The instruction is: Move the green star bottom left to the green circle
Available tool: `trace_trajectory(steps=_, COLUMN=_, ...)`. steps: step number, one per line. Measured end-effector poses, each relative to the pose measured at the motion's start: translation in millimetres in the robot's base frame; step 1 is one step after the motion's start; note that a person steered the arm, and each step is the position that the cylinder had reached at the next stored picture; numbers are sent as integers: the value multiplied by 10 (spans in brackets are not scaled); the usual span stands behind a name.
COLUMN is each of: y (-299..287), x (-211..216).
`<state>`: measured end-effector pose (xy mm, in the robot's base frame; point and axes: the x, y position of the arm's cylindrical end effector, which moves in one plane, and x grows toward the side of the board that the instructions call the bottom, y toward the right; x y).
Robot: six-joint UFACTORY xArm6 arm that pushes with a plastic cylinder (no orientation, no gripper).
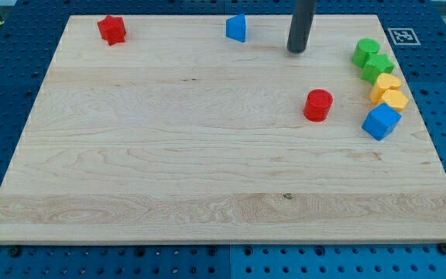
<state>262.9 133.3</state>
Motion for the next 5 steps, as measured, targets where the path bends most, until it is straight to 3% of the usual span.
trace_trajectory(steps=1, y=416, x=-546)
trace_trajectory(steps=2, y=1290, x=-703)
trace_trajectory(steps=3, y=1699, x=-352)
trace_trajectory(steps=5, y=1831, x=531)
